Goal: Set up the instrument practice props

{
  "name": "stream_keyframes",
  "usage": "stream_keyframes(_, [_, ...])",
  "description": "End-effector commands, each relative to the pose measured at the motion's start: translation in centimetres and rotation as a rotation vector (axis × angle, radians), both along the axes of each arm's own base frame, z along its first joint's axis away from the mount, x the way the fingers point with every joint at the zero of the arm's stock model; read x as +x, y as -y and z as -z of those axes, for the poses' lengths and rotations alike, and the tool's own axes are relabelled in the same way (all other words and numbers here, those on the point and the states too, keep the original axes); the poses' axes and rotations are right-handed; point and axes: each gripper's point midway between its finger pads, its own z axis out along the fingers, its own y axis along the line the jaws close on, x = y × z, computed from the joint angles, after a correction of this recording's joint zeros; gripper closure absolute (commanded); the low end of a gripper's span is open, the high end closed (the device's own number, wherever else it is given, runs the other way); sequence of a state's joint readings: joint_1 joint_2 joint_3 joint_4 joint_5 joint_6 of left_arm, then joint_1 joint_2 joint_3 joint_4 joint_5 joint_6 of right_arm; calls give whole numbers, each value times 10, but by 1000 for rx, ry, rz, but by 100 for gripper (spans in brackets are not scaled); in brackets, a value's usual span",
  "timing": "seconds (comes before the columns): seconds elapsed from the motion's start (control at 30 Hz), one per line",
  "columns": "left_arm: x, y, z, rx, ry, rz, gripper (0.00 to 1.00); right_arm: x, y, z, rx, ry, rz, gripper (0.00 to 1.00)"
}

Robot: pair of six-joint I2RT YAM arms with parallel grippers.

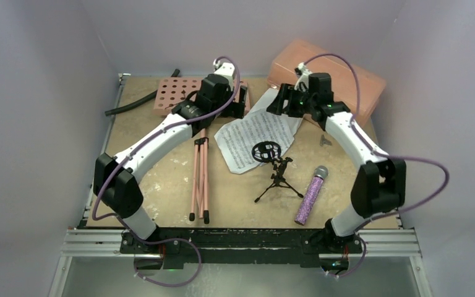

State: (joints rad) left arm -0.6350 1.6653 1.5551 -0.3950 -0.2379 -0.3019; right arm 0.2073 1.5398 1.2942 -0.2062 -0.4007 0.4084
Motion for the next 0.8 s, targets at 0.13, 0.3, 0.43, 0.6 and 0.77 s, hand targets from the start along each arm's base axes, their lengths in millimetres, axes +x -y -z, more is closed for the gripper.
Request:
stream_keyframes(0.13, [-41, 4, 17, -130, -62, 95, 1, 53, -11, 59, -177, 14, -29, 39])
stream_keyframes(0.3, [-55, 1, 27, -160, -92, 101, 1, 74, -9, 115, -342, -35, 51, 39])
stream_keyframes(0.43, [-60, -8, 27, -159, -91, 70, 1, 72, 6, 168, -506, -122, 148, 38])
stream_keyframes(0.6, [-61, -24, 25, -150, -73, -7, 1, 54, 25, 207, -606, -232, 196, 38])
stream_keyframes(0.77, [-60, -34, 29, -142, -73, -66, 1, 25, 37, 218, -649, -325, 194, 38])
